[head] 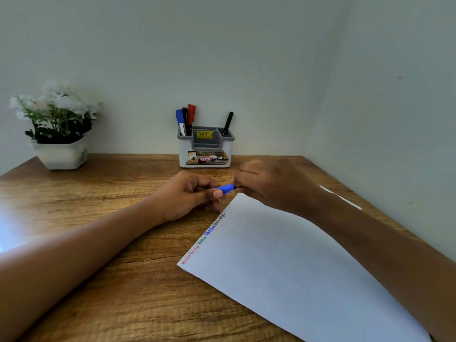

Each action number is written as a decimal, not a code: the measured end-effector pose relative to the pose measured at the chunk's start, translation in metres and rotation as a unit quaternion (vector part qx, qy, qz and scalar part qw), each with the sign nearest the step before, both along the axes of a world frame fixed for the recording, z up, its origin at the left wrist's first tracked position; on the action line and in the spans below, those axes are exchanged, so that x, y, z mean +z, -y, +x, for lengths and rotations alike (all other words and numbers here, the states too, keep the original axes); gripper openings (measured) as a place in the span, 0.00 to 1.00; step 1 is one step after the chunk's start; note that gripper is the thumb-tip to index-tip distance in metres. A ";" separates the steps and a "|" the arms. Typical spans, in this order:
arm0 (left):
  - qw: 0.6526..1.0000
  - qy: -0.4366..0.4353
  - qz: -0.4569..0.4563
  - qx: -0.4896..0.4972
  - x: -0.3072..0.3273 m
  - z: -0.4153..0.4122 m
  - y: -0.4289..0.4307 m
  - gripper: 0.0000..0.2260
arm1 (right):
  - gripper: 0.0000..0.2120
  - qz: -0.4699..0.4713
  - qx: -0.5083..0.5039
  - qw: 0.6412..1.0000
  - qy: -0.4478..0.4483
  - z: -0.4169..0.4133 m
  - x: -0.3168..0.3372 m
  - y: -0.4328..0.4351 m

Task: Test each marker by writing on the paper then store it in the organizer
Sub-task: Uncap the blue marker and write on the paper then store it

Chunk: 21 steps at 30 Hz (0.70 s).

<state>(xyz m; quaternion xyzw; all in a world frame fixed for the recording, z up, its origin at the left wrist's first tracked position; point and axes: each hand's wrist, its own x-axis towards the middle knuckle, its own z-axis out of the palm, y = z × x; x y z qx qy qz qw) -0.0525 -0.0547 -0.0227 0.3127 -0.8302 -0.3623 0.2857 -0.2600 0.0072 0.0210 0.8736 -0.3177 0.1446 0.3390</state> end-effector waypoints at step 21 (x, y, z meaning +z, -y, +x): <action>0.970 0.055 -0.233 -0.032 0.014 0.014 -0.024 0.17 | 0.07 0.411 -0.014 0.767 0.492 -0.038 0.010 -0.009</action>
